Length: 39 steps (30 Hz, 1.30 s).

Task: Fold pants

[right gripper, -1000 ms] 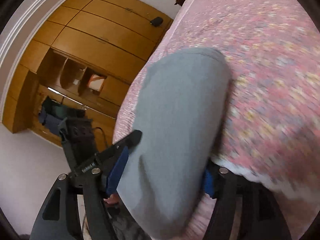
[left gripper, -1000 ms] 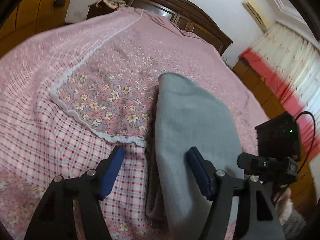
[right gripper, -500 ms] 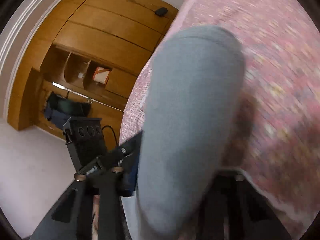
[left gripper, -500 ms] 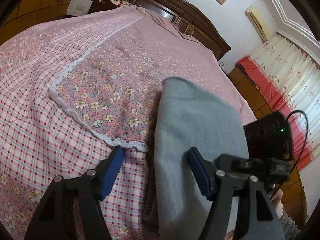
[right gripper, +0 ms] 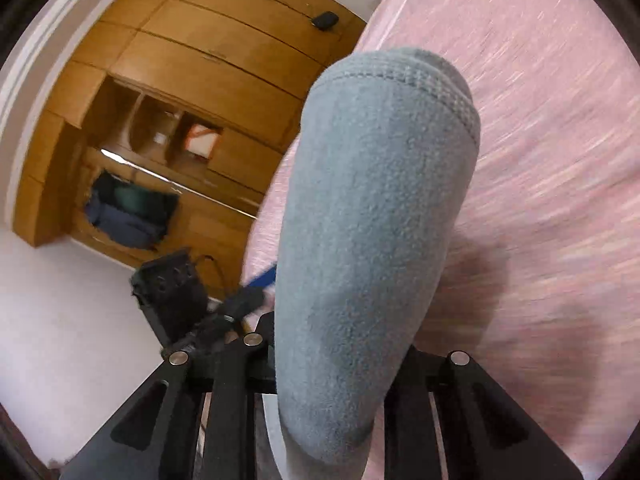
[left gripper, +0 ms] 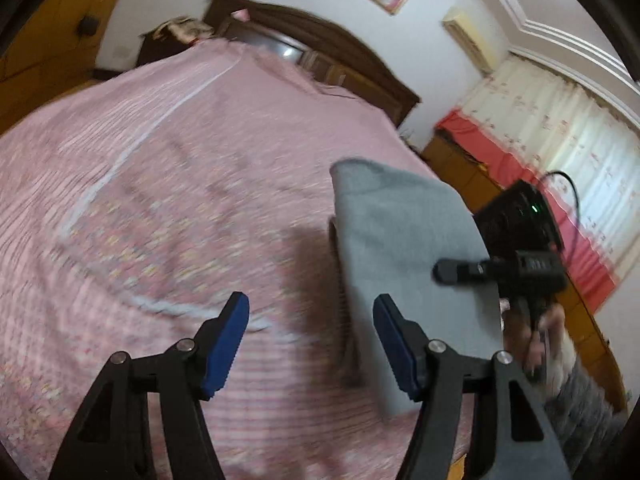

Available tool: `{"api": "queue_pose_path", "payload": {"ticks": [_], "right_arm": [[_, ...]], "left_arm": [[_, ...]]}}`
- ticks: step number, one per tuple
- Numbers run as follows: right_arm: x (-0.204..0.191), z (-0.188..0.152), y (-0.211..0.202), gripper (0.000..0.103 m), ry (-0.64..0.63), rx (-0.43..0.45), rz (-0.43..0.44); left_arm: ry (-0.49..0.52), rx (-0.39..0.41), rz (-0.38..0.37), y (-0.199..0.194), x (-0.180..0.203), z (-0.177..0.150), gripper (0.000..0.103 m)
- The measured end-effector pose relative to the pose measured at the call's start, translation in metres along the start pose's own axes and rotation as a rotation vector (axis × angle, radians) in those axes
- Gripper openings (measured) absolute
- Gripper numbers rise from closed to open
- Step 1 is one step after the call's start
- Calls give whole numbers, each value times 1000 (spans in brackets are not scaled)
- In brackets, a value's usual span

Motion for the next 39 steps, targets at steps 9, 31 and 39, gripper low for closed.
{"api": "queue_pose_path", "payload": {"ticks": [9,31,39], "right_arm": [[107,-1,-109,24,198,-54,-64],[105,-6,-104,26,115,80,-28],[121,-8,-124,33,140,64,-41]], "left_arm": [[134,-83,-69,55,97,-8,67],[270,-158,-124,103,193,-48,67],[291,-166,-129,119,219,-51,67]]}}
Point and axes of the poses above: each gripper's, at about its wrist camera, not at the fingertips, and y roughly the way its jaws point, x to its right, z to its top, the point moved 10 cm from there along y, roughly the way its jaws point, and after that the axes turned 13 degrees about z, right-handed, at the moved point
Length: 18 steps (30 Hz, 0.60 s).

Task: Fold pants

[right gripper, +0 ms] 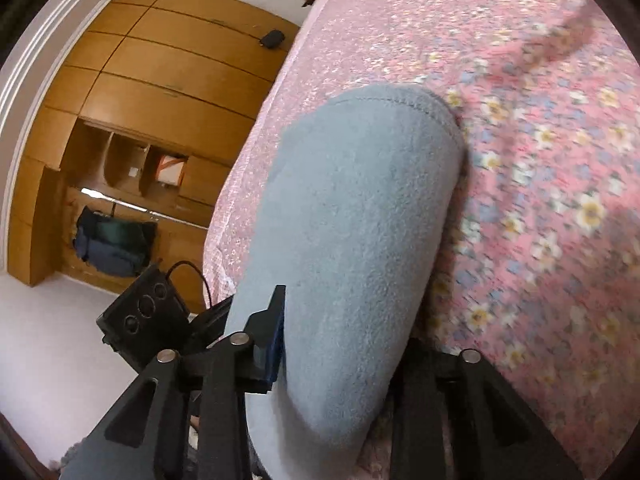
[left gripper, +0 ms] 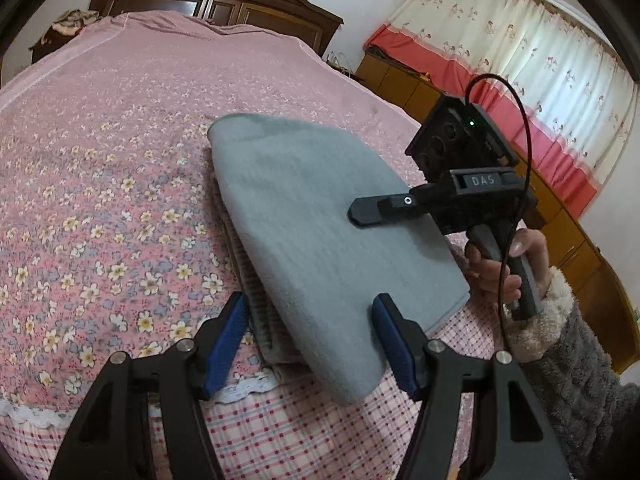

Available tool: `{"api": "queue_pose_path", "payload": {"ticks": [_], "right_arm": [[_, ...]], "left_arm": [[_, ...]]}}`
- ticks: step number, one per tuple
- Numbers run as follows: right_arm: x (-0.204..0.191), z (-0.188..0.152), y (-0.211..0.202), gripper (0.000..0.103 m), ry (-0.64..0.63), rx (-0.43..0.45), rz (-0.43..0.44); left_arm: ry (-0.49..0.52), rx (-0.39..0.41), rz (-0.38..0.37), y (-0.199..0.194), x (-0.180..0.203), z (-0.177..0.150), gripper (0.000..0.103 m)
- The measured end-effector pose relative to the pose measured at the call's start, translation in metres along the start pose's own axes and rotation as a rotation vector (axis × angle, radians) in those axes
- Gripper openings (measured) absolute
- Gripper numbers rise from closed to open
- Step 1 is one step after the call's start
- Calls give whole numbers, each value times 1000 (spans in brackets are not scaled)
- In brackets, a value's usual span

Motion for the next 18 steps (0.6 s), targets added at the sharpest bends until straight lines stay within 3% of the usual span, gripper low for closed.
{"api": "queue_pose_path", "payload": {"ticks": [3,8,9,10,11,13,14,17,18], "right_arm": [[-6,1,-20,40,-27,74,-48],[-24,-6,-89,46,-118,361,-337],[-35,-13,-96,46,-147,410,-356],[-46,-20,-97,45,-176,437,-344],[-60,-28,-94,45,-219,451,-300],[-89,-49,-72,33,-309,418,-177],[-94,-57,-59,23,-330,400,-174],[-64,-70,-28,20,-320,311,-377],[-47,-72,-19,11,-302,264,-440]], "left_arm": [[1,14,4,-8,0,4,67],[-23,139,64,-42,-17,20,66],[-36,171,60,-48,-18,26,61],[-43,190,50,-51,-17,30,48],[-37,203,40,-53,-12,33,41],[5,208,57,-50,0,34,34],[41,199,70,-45,9,30,33],[105,125,176,-15,23,16,30],[107,110,214,-7,21,12,29]]}}
Point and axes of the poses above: each gripper's, at about its wrist camera, not at the fingertips, and y roughly the way its jaws point, x to its right, z to its top, the point moved 10 cm from there along y, roughly the way its jaws point, and after that the axes turned 13 degrees about z, right-handed, at the moved point
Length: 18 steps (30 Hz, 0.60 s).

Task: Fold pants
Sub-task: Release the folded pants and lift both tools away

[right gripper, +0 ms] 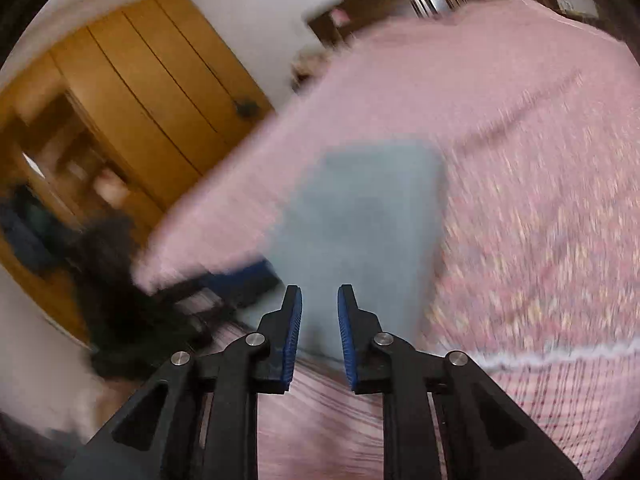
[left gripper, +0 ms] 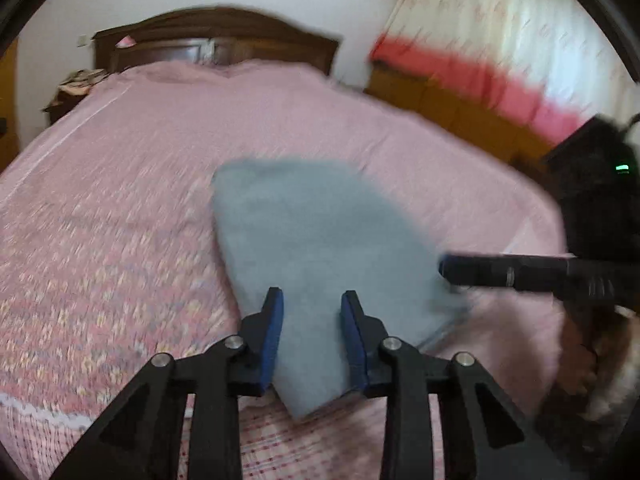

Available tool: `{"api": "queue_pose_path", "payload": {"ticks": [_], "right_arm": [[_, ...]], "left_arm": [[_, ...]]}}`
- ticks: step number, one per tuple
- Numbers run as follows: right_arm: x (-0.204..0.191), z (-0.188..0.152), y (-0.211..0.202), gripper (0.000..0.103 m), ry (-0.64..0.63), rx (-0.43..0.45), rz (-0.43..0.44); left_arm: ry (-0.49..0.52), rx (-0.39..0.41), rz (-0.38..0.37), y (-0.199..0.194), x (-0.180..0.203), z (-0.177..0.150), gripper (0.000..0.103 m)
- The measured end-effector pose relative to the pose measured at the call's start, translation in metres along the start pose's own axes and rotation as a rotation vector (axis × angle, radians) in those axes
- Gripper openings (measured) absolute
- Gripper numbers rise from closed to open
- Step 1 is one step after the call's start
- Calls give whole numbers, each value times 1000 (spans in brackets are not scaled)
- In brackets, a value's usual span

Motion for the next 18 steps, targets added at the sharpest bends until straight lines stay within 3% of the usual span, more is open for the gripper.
{"api": "queue_pose_path", "payload": {"ticks": [1,5,8,12,16,18], "right_arm": [[11,-7,10,8,5,-33,-36],[26,-2,7,7,118,5,86],[29,-1,4,7,133,17,114],[16,-4,12,7,29,17,51],[-6,-4,2,9,-54,59,-16],[-7,2,-15,16,-130,108,-99]], "left_arm": [[-2,-3,7,3,0,-3,29],[-36,-2,-17,6,-2,0,29],[-51,-1,-34,3,-10,-4,28],[-17,12,-16,-2,-8,-3,29],[22,35,-1,-10,-1,2,42],[19,72,22,-24,-1,8,46]]}}
Point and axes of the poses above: each gripper's, at about its wrist camera, not at the fingertips, and y roughly the way its jaws point, x to its right, z to its top, the point moved 10 cm from there along y, roughly the way its jaws point, and after that the axes turned 13 degrees about z, right-handed, at the moved point
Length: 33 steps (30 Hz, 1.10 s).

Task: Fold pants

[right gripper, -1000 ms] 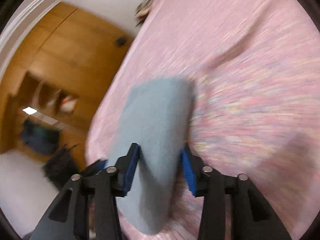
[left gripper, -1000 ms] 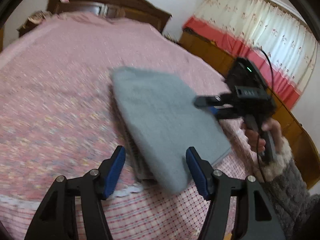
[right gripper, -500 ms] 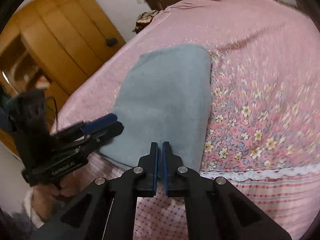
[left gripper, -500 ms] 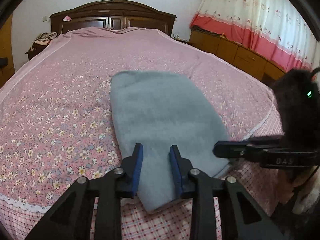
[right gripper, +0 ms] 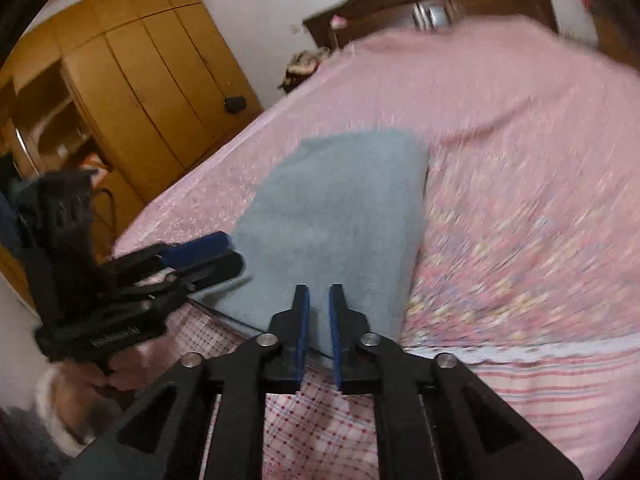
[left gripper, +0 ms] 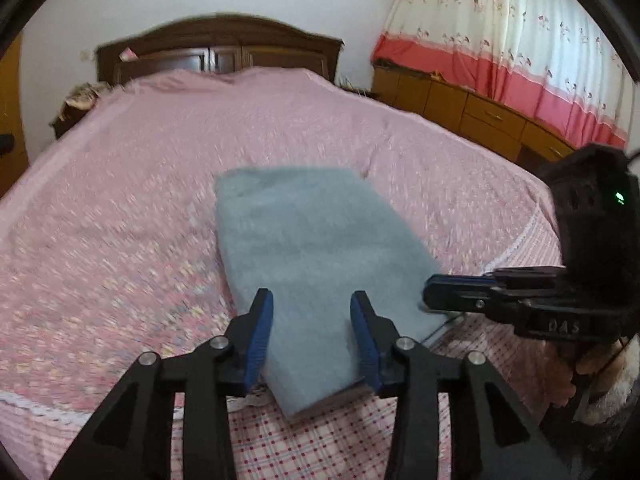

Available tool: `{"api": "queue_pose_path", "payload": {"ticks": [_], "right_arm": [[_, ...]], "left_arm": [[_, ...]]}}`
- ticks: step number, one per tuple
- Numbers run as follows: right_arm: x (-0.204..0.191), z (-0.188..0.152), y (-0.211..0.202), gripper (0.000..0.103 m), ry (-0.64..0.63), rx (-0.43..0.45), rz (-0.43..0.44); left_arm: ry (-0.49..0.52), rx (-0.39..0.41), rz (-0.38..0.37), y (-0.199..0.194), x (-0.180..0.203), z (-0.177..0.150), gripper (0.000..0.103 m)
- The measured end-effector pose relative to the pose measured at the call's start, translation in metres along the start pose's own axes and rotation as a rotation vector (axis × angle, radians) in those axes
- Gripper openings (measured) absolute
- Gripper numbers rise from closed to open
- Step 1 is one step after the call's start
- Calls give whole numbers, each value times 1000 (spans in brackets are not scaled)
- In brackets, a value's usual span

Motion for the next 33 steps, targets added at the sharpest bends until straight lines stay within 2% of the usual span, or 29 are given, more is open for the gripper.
{"api": "queue_pose_path", "payload": {"ticks": [1,2,3,4,5,6,9,12,14,16,19,24,33], "right_arm": [[-4,4,-14,19,-39,40,-42],[-12,10,-30,32,-83,99,-71],[-21,15,-44,53,-115,153,-82],[-27,17,-52,67,-134,179,-97],[-29,18,-64,90,-142,195,-129],[-33,18,-70,96,-146,211,-153],[-43,2,-83,96,-165,227,-161],[-51,-19,-80,96,-265,230,-201],[-51,-36,-71,97,-287,191,-232],[-56,-46,-61,97,-287,150,-200],[-71,-48,-60,97,-327,157,-162],[-68,-48,-54,100,-273,161,-131],[-72,-54,-46,100,-293,124,-126]], "left_arm": [[-2,39,-1,-13,1,7,57],[-1,71,-13,-23,1,11,65],[2,104,-26,-34,2,15,83],[5,140,-32,-44,2,19,92],[2,174,-22,-54,-1,20,93],[-1,190,5,-61,-6,19,95],[9,198,49,-71,-16,7,99],[-22,204,67,-84,-25,-12,101],[-41,177,63,-87,-31,-30,101],[-41,153,99,-87,-39,-45,101],[-54,145,122,-85,-46,-48,101],[-84,128,91,-77,-46,-44,101],[-12,109,78,-68,-25,-48,101]]}}
Point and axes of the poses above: each gripper's, at about its wrist camera, not at the fingertips, and y roughly the way its jaws point, x to its right, z to its top, the point moved 10 cm from there along y, roughly the way its jaws point, and after that the axes turned 13 degrees about z, right-handed, at the moved point
